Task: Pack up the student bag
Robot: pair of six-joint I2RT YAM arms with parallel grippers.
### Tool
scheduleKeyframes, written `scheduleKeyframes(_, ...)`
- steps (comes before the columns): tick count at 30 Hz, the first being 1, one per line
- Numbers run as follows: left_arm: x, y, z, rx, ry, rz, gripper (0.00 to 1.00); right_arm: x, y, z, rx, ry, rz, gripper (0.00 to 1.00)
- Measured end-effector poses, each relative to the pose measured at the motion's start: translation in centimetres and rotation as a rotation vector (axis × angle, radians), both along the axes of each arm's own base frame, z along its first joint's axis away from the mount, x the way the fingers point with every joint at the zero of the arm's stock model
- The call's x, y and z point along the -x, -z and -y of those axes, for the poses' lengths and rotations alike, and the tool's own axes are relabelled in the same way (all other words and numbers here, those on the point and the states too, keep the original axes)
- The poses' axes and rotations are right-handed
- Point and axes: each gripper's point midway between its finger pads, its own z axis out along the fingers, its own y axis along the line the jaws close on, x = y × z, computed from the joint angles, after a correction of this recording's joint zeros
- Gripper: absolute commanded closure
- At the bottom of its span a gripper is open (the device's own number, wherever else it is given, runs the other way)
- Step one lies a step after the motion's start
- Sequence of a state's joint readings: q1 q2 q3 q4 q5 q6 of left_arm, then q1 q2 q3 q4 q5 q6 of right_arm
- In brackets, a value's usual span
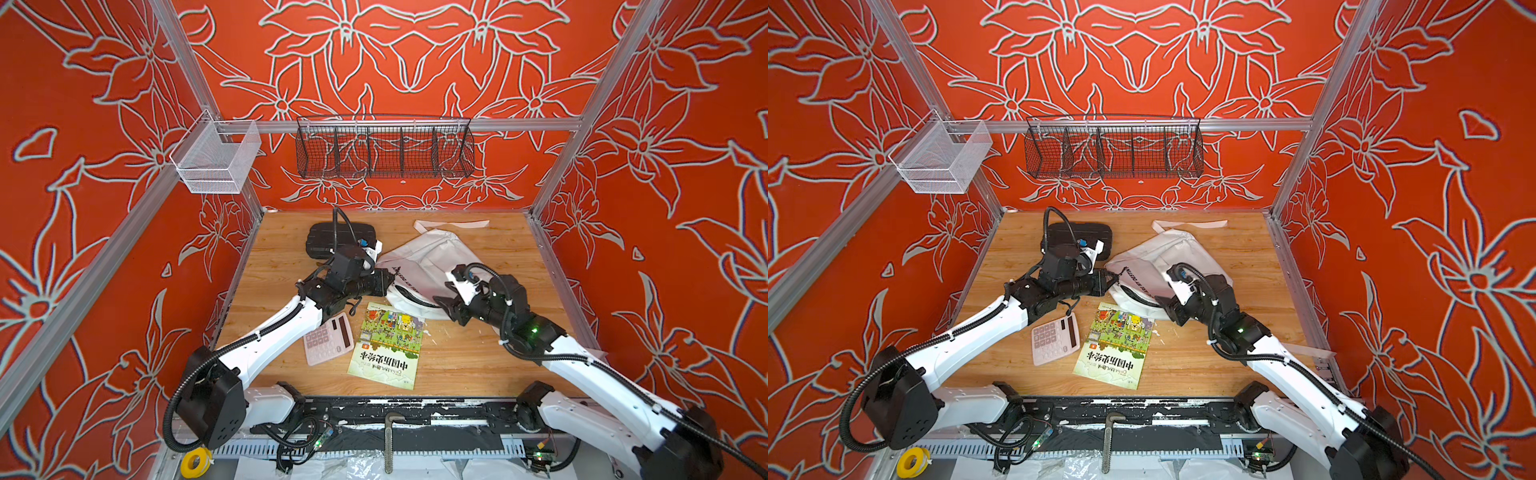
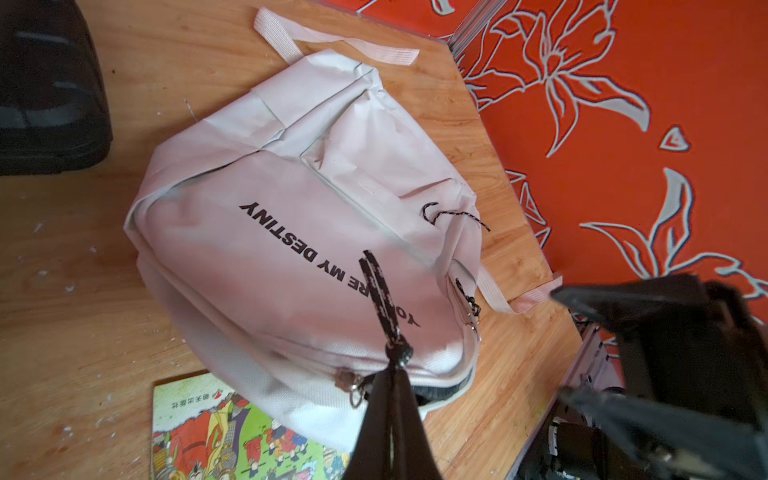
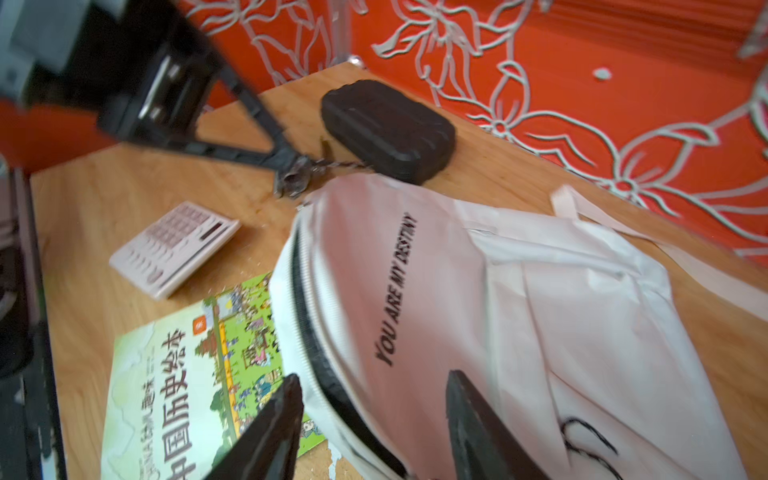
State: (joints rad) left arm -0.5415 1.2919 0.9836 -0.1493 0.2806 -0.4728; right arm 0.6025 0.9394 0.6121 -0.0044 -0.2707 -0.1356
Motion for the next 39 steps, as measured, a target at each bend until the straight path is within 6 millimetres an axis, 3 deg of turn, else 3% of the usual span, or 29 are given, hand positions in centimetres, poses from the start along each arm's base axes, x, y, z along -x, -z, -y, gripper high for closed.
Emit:
scheduleKeyframes(6,-0.2,-2.5,1.3,0.011,0.014,0.044,1.0,-0.3,3.3,-1.9,0.164,-0.075,0.032,0.34)
scheduleKeyframes(11,-0.1,-3.4,1.9,0.009,0.017,0.059,1.0,-2.1,3.4,-2.3,0.216,-0.04,0.071,0.37)
scheduleKeyframes(21,-1.1,-4.4,2.3,-0.022,0.007,0.087,1.0,-3.5,1.6,-2.0,0.251,0.001,0.195,0.99)
scheduleKeyframes(29,-2.5,-5.4,2.2,-0.066,0.015,0.122,1.0,-2.4,0.7,0.0,0.279,0.024,0.263,1.0)
scheduleKeyframes(39,-6.6,-1.3,-3.1,-0.083,-0.06,0.018,1.0,-0.3,-2.4,6.1,0.177,0.135,0.36,1.0)
